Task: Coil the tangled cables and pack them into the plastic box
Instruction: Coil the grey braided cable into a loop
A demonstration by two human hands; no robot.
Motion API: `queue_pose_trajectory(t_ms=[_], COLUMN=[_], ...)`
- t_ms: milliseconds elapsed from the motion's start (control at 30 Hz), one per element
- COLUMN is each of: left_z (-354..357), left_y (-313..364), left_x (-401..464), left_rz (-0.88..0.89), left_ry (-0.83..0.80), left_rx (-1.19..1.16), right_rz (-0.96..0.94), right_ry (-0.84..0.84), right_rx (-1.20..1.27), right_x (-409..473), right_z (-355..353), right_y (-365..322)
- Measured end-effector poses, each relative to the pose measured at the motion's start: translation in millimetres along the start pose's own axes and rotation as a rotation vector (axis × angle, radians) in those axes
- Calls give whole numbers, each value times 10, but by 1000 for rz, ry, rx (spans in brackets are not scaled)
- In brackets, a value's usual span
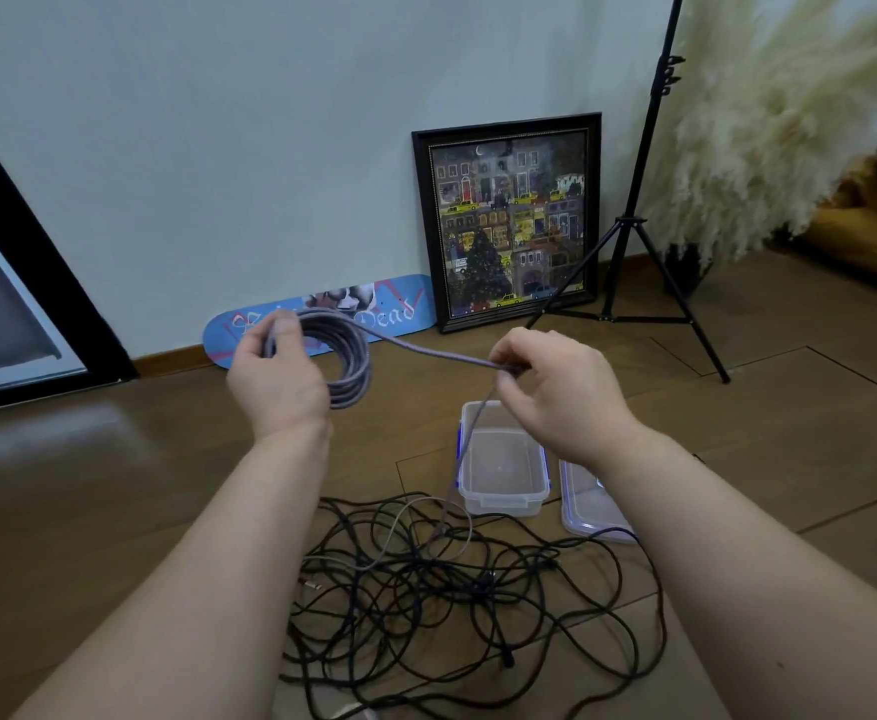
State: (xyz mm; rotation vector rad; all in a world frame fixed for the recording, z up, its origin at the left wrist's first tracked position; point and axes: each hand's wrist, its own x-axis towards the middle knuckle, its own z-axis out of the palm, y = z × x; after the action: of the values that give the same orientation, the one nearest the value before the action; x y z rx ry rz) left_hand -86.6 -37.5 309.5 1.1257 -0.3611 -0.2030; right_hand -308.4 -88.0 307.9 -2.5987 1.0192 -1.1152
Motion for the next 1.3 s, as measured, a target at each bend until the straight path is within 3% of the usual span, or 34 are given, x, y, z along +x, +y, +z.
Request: queue_pose_trajectory(t_ms=[133,200,267,367,467,533,633,767,900,1033,1200,1300], left_z=[-65,-75,-88,-100,-74,-35,36,112,188,217,192,194], left_y=[-34,-49,-70,-71,-64,-60,-35,13,69,36,53,76], left_x=[134,119,72,-36,-181,-273,-421,-581,-707,-780,-690,-680], left_rz=[20,46,85,138,154,111,-38,-197,-318,-234,-238,-234], left_ry=[83,77,23,-142,-361,-481,-606,-664,-633,-632,-578,-610], left_rx=[36,91,168,336,460,450,330,162,25,61,31,2], right_rz=[55,37,-11,-80,-4,82,213,355,413,456,459,479], right_ry=[106,112,-27,-384,-555,-511,-271,-15,74,80,94,148], right_rx=[284,291,168,16,287,526,781,655,567,518,867,949], right_x=[19,43,73,111,154,175,193,206,191,181,175,172], right_z=[-7,3,8,9,-7,-2,85,207,231,231,180,174], right_y=[89,45,-55,-265,-415,-449,-406,-301,-328,-348,-246,-220])
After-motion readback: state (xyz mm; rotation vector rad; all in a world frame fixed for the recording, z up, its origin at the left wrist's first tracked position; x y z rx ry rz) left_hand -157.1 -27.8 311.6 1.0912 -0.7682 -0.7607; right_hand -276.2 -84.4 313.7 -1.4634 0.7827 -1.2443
